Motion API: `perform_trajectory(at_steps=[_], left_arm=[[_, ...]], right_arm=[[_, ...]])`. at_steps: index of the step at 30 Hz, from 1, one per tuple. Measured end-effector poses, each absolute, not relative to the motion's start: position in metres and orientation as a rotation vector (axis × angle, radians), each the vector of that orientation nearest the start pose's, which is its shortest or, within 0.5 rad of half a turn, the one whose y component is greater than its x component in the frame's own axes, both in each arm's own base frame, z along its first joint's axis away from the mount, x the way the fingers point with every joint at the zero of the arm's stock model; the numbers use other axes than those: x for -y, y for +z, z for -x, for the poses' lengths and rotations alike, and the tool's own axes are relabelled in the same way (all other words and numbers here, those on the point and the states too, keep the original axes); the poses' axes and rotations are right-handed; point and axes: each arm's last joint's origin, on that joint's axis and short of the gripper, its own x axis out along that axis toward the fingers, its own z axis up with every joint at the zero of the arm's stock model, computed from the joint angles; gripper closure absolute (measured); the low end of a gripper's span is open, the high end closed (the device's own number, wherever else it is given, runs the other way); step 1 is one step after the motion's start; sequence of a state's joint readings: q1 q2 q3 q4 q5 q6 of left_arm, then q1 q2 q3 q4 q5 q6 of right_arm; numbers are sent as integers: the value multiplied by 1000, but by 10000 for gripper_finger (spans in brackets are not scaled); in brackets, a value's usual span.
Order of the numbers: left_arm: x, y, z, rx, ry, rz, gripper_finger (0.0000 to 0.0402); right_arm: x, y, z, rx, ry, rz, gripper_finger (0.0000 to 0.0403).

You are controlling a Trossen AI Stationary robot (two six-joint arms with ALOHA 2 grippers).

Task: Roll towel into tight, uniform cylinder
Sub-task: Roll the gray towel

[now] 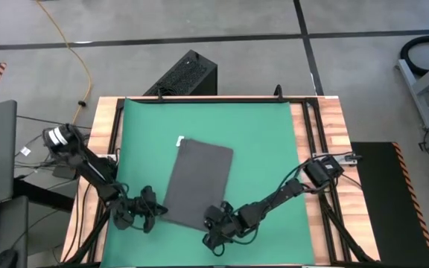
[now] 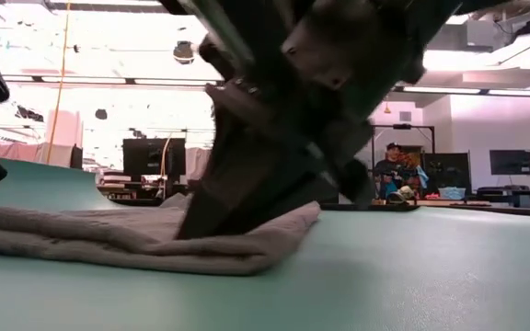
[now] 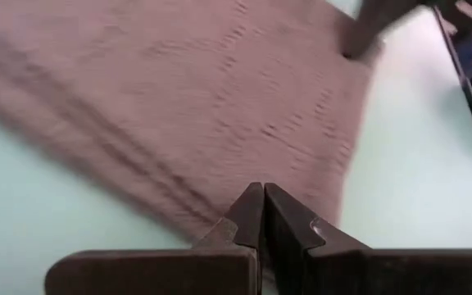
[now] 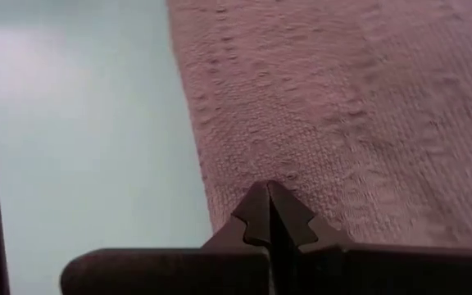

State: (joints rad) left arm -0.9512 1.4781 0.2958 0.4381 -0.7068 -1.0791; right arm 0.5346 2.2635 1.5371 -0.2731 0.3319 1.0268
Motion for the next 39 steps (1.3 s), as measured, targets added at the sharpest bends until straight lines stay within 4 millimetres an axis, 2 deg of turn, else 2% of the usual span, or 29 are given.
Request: perform_trajectory(at_steps=[4,7,12,17,20,24,27,32,39], left_arm=[[183,108,-154,-541,12,391,402],[191,115,-163,-543,-9,301,402],[186,120,-167,-592,-8,271,402],[181,143,-172,-448,31,250,402],[174,137,-182,-476,31,259,402],[179,130,-196,-449,-69,273,402],[181,118,-202,-442,-77,255,401],[180,91,-204,-511,-14,277,402],[182,77,-202,-561,-3,330,401]], right_arm=[[-225,111,-397,-926,-351,-546,392],[-219,115,-394,-955,-381,-528,392],[-215,123,-390,-976,-387,-477,392],[-219,134,-383,-945,-380,-378,392],[-216,134,-385,-946,-380,-380,392],[-215,135,-388,-925,-373,-396,392],[-213,136,-390,-919,-376,-402,392],[-215,136,-389,-913,-373,-402,392],[-217,136,-388,-911,-371,-395,392]])
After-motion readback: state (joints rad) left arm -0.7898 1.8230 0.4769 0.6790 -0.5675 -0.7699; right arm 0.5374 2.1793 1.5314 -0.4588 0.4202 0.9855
